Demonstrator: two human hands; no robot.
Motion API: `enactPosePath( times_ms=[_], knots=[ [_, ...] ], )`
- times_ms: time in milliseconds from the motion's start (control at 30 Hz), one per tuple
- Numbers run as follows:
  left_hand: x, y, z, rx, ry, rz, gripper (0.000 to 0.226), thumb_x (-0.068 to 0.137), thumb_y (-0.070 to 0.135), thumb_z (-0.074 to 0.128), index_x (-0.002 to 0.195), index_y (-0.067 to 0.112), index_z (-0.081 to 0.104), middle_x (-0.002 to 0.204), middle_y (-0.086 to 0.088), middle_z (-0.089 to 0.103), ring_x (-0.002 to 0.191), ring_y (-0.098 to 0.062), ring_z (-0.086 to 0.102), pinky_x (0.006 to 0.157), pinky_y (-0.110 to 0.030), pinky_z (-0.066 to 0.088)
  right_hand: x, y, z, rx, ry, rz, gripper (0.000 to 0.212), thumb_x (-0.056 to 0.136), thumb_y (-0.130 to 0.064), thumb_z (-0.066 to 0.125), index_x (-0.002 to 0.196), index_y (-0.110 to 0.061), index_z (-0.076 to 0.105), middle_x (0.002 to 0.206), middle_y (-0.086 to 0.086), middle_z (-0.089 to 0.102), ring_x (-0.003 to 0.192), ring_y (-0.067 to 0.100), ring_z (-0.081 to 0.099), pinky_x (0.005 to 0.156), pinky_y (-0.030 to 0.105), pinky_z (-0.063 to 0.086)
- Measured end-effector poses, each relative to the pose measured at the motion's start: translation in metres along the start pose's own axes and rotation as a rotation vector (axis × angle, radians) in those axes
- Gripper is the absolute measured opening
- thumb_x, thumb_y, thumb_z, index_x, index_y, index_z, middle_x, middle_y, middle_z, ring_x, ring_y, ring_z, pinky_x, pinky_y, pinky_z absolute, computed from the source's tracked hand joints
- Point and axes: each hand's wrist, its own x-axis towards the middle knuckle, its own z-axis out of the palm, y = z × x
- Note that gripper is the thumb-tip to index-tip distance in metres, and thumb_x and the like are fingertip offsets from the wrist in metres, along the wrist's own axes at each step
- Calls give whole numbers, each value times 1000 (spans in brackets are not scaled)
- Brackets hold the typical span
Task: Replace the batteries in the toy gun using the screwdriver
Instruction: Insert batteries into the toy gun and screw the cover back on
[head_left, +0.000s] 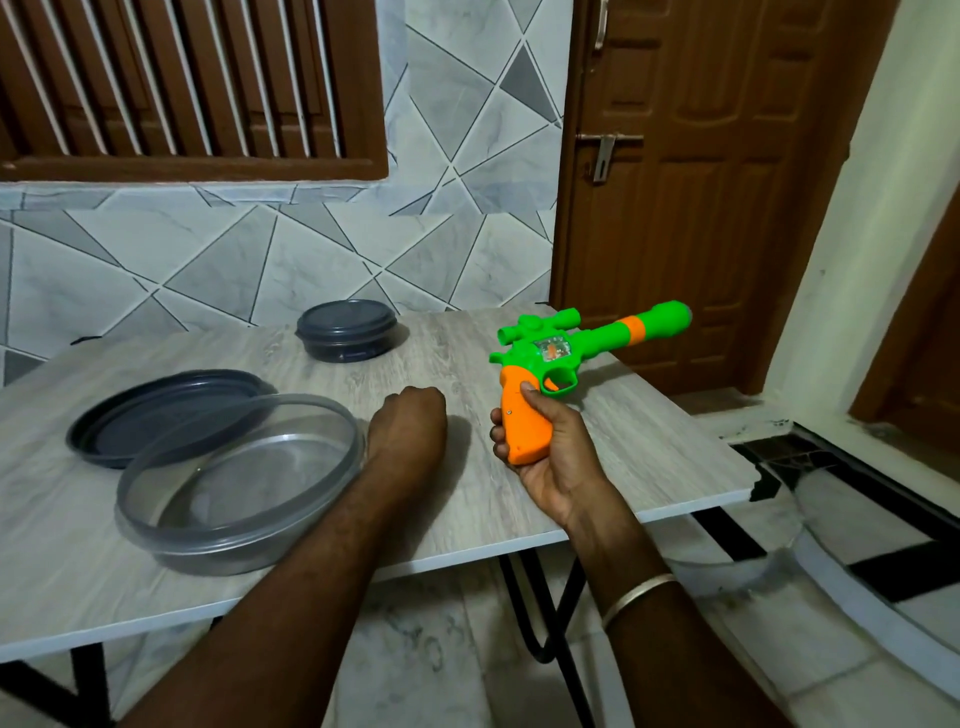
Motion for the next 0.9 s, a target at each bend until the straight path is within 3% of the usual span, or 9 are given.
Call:
enactPosePath(
  times_ms=[167, 300, 367, 433, 567, 767, 900],
  knots=[
    [-5, -7, -3, -410, 313, 57, 13, 96, 7, 60, 108, 7, 62, 108, -16, 65, 100, -35, 64, 84, -43, 53, 2, 0, -2, 11, -34, 7, 35, 100, -33, 47, 122, -7, 54, 81, 14, 63, 63, 20, 56, 53, 26, 46],
    [-23, -1, -20, -1196, 370, 127, 20, 91, 2, 69, 101, 16, 58, 92, -11, 75, 86, -27, 75, 83, -45, 61, 4, 0, -4, -12, -41, -2, 36, 100, -31, 47, 122, -4, 54, 86, 14, 65, 68, 20, 57, 55, 27, 46],
    [-32, 2, -24, -1473, 334, 173, 25, 92, -2, 66, 111, 14, 58, 93, -16, 76, 86, -30, 76, 80, -42, 63, 4, 0, -3, -33, -39, -2, 31, 100, -31, 47, 112, -4, 58, 84, 13, 65, 68, 20, 57, 56, 27, 47],
    [-36, 4, -21, -1533, 311, 207, 28, 93, -4, 64, 118, 10, 61, 96, -20, 75, 87, -34, 76, 81, -44, 63, 5, 1, -4, -21, -29, 3, 30, 100, -30, 48, 110, -3, 58, 84, 13, 64, 70, 21, 58, 57, 27, 49],
    [-38, 9, -9, -1522, 312, 200, 19, 94, -3, 63, 112, 4, 61, 93, -24, 73, 86, -36, 76, 81, -52, 62, 5, 1, -3, 39, -26, 11, 31, 99, -27, 51, 116, -2, 55, 85, 15, 63, 72, 21, 60, 56, 28, 54],
    [-42, 17, 0, -1539, 346, 184, 15, 96, -1, 62, 103, 9, 53, 89, -27, 72, 85, -35, 76, 78, -52, 63, 8, 3, -4, 36, -44, 5, 45, 99, -27, 51, 135, 0, 48, 92, 13, 63, 71, 19, 58, 54, 26, 52],
    [-41, 20, 5, -1573, 357, 168, 17, 97, 0, 62, 103, 10, 50, 86, -25, 73, 83, -35, 77, 78, -52, 63, 11, 5, -7, 35, -55, 10, 46, 99, -27, 51, 136, -1, 47, 91, 12, 62, 70, 20, 57, 54, 26, 52]
  ],
)
